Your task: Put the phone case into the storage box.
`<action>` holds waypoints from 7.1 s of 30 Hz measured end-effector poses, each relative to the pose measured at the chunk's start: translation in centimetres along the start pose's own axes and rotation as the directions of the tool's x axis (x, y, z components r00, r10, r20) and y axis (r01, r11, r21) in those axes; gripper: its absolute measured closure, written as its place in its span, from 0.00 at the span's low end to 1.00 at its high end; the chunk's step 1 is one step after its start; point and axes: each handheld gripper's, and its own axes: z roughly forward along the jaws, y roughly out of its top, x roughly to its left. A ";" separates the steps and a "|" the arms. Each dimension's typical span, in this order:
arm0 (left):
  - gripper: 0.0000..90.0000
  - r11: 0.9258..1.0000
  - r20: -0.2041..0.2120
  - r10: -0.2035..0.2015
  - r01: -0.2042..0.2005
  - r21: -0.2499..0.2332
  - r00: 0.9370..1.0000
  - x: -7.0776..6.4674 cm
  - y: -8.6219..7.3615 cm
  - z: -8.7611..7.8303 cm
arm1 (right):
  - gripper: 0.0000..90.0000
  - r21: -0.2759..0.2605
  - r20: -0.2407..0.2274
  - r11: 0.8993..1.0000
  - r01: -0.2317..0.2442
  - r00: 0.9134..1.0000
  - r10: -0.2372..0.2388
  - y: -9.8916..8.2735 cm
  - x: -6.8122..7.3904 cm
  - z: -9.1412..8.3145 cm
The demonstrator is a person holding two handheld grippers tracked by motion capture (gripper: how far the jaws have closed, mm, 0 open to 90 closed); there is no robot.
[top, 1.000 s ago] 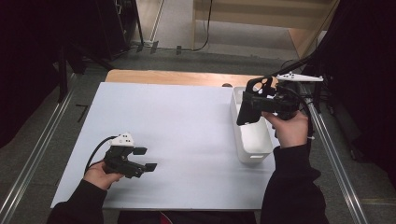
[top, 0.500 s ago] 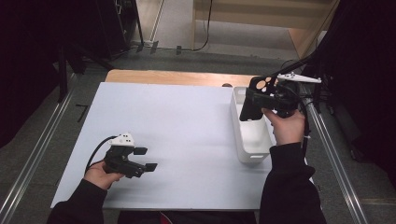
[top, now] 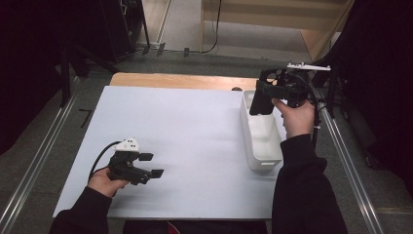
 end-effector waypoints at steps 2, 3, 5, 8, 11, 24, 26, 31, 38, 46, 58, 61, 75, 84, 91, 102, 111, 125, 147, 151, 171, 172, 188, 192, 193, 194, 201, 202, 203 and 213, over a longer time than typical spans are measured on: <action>0.23 1.000 -0.002 -0.003 0.003 0.006 1.000 0.0 0.0 0.1 | 0.13 -0.003 0.010 1.000 0.000 1.000 0.000 0.4 -0.3 0.4; 0.23 1.000 -0.001 -0.003 0.003 0.007 1.000 0.0 0.0 0.1 | 0.13 -0.007 0.017 1.000 0.014 1.000 -0.013 0.6 -0.4 0.7; 0.23 1.000 -0.003 -0.002 0.002 0.005 1.000 0.0 0.0 0.1 | 0.13 -0.005 0.037 1.000 0.026 0.999 -0.026 0.8 -0.6 1.2; 0.23 1.000 0.001 -0.007 0.007 0.007 1.000 0.0 0.0 0.2 | 0.13 -0.009 0.045 1.000 0.015 0.999 -0.015 1.4 -1.0 1.7; 0.23 1.000 0.002 -0.006 0.006 0.012 1.000 0.0 0.0 0.2 | 0.13 -0.010 0.057 1.000 0.009 0.998 -0.008 2.0 -1.3 2.1; 0.23 1.000 0.003 -0.009 0.009 0.021 1.000 0.1 0.0 0.2 | 0.13 -0.015 0.088 1.000 0.001 0.996 0.000 3.7 -2.2 4.3; 0.23 1.000 0.008 -0.010 0.009 0.020 1.000 0.1 0.0 0.3 | 0.13 -0.016 0.094 1.000 0.001 0.996 0.001 3.8 -2.3 4.7; 0.23 1.000 0.006 -0.008 0.008 0.020 1.000 0.1 0.0 0.3 | 0.13 -0.008 0.104 1.000 -0.010 0.995 0.011 4.0 -2.5 5.7; 0.23 1.000 0.008 -0.012 0.012 0.017 1.000 0.2 0.0 0.3 | 0.13 0.005 0.114 1.000 -0.018 0.993 0.017 3.7 -2.5 7.0; 0.23 1.000 0.009 -0.014 0.014 0.019 1.000 0.2 0.0 0.4 | 0.13 0.009 0.102 0.999 -0.032 0.994 0.031 3.5 -2.4 8.0; 0.23 1.000 0.009 -0.016 0.016 0.018 1.000 0.3 0.0 0.3 | 0.13 0.019 0.114 1.000 -0.009 0.993 0.007 3.3 -2.0 8.5; 0.23 1.000 0.010 -0.016 0.015 0.018 1.000 0.3 0.0 0.3 | 0.13 0.020 0.106 1.000 -0.017 0.994 0.015 3.1 -2.2 8.5; 0.23 1.000 0.010 -0.015 0.014 0.019 1.000 0.3 0.0 0.3 | 0.13 0.023 0.103 1.000 -0.022 0.994 0.019 2.0 -2.6 8.8; 0.23 1.000 0.011 -0.016 0.016 0.021 1.000 0.3 0.0 0.3 | 0.13 0.033 0.106 0.999 -0.019 0.994 0.016 1.4 -2.8 9.1; 0.23 1.000 0.013 -0.015 0.014 0.022 1.000 0.3 0.0 0.4 | 0.13 0.045 0.112 0.999 -0.028 0.993 0.022 0.7 -3.0 9.6; 0.23 1.000 0.011 -0.016 0.016 0.023 1.000 0.3 0.0 0.4 | 0.13 0.059 0.119 0.998 -0.037 0.992 0.030 -0.3 -3.2 10.3; 0.23 1.000 0.015 -0.014 0.014 0.027 1.000 0.2 0.0 0.5 | 0.13 0.072 0.124 0.997 -0.037 0.992 0.027 -1.1 -3.2 10.8; 0.23 0.999 0.017 -0.009 0.009 0.032 1.000 0.2 0.0 0.5 | 0.13 0.083 0.127 0.995 -0.052 0.991 0.041 -2.2 -3.8 11.3; 0.23 0.999 0.019 -0.006 0.005 0.032 1.000 0.2 0.0 0.5 | 0.12 0.124 0.154 0.991 -0.056 0.987 0.036 -3.2 -3.6 12.2; 0.23 0.999 0.019 -0.007 0.006 0.032 1.000 0.2 0.0 0.5 | 0.12 0.127 0.152 0.990 -0.057 0.988 0.038 -3.1 -3.6 12.2; 0.23 0.999 0.009 -0.022 0.022 0.031 1.000 0.4 0.1 0.6 | 0.02 0.117 0.155 0.992 -0.048 0.988 0.030 -2.8 -3.8 12.1; 0.23 0.999 0.010 -0.020 0.020 0.033 1.000 0.5 0.1 0.6 | 0.02 0.114 0.155 0.992 -0.046 0.988 0.028 -2.8 -3.8 12.1; 0.23 0.999 0.000 -0.017 0.017 0.027 1.000 0.4 0.1 0.5 | 0.02 0.001 0.172 1.000 0.003 0.985 -0.004 -1.2 -2.8 9.9; 0.23 1.000 0.006 -0.013 0.013 0.024 1.000 0.4 0.0 0.4 | 0.02 -0.014 0.170 1.000 0.010 0.985 -0.008 -0.9 -2.3 9.0; 0.23 1.000 0.011 -0.009 0.009 0.020 1.000 0.4 0.0 0.4 | 0.02 -0.015 0.169 1.000 0.009 0.986 -0.006 -0.9 -2.2 8.8; 0.23 1.000 0.013 -0.009 0.009 0.022 1.000 0.4 0.0 0.4 | 0.02 -0.021 0.167 1.000 0.014 0.986 -0.010 -0.8 -2.1 8.6; 0.23 1.000 0.012 -0.008 0.008 0.019 1.000 0.3 0.1 0.4 | 0.02 -0.032 0.148 0.999 0.028 0.989 -0.023 -0.5 -1.3 7.4; 0.23 1.000 0.011 -0.010 0.010 0.018 1.000 0.2 0.1 0.4 | 0.02 -0.031 0.146 0.999 0.032 0.989 -0.027 -0.4 -1.2 7.3; 0.23 1.000 0.010 -0.009 0.009 0.018 1.000 0.3 0.1 0.4 | 0.02 -0.032 0.142 0.999 0.036 0.989 -0.032 -0.4 -1.0 7.1; 0.23 1.000 0.007 -0.009 0.009 0.027 1.000 0.3 0.2 0.3 | 0.02 -0.034 0.049 0.998 0.043 0.998 -0.041 -0.8 0.0 5.9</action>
